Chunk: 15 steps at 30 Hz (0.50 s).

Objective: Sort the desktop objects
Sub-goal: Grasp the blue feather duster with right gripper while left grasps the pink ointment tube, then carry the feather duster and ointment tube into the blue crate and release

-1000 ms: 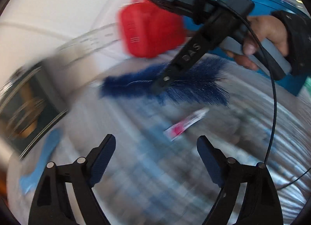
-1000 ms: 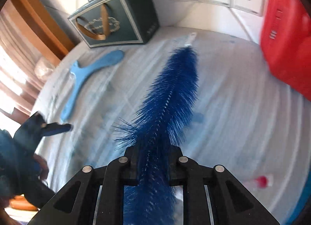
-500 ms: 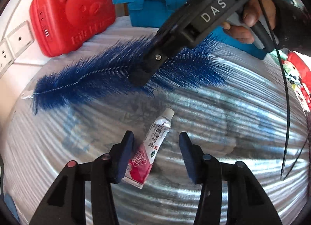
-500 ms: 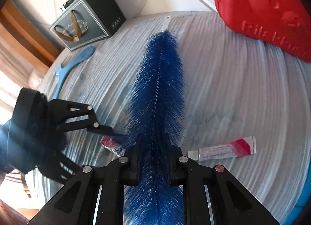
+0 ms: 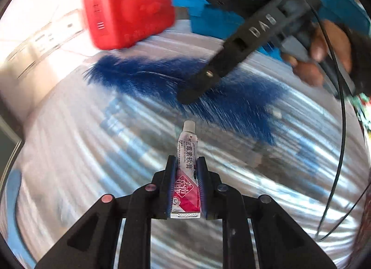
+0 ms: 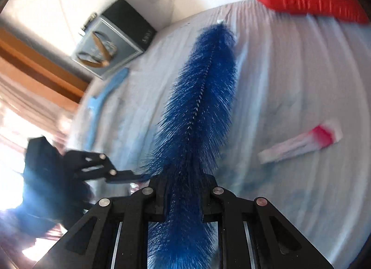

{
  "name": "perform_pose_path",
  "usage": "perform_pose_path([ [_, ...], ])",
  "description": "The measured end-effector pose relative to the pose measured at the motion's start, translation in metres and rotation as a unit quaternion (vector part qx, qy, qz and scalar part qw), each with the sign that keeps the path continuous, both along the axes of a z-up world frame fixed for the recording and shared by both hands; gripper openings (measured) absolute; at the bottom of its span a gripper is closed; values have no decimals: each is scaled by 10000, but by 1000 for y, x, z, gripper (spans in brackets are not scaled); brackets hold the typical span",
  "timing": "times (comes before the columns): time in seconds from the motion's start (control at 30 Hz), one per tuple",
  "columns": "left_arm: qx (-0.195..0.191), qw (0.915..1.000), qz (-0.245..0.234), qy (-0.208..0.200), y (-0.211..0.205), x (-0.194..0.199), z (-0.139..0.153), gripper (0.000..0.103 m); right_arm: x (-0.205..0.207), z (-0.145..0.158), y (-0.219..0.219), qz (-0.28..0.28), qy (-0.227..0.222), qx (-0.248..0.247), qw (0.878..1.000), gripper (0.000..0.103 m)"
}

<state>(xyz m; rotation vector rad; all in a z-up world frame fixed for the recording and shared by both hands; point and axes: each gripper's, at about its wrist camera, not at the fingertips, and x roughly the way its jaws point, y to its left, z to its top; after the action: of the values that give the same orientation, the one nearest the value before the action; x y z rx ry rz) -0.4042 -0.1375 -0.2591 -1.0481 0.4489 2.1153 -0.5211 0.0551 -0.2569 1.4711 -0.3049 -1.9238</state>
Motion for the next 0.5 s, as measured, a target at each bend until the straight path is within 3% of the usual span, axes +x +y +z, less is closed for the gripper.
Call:
perform_pose_path([
  [0.07, 19, 9999, 147, 8, -6, 10, 5, 17, 9, -6, -9, 56, -58, 214, 9997, 16],
  [0.2, -18, 9994, 352, 46, -14, 24, 9, 17, 21, -9, -34, 181, 552, 1108, 9921, 20],
  [0.33, 48, 9984, 558, 29, -18, 26, 11, 17, 14, -10, -52, 142, 749, 1376, 9876, 48],
  [0.43, 108, 9978, 661, 27, -17, 15, 9, 17, 9, -11, -63, 109, 909, 1465, 9850, 51],
  [0.5, 123, 9972, 742, 15, -18, 14, 9, 17, 7, -11, -70, 84, 1088, 1600, 9811, 47],
])
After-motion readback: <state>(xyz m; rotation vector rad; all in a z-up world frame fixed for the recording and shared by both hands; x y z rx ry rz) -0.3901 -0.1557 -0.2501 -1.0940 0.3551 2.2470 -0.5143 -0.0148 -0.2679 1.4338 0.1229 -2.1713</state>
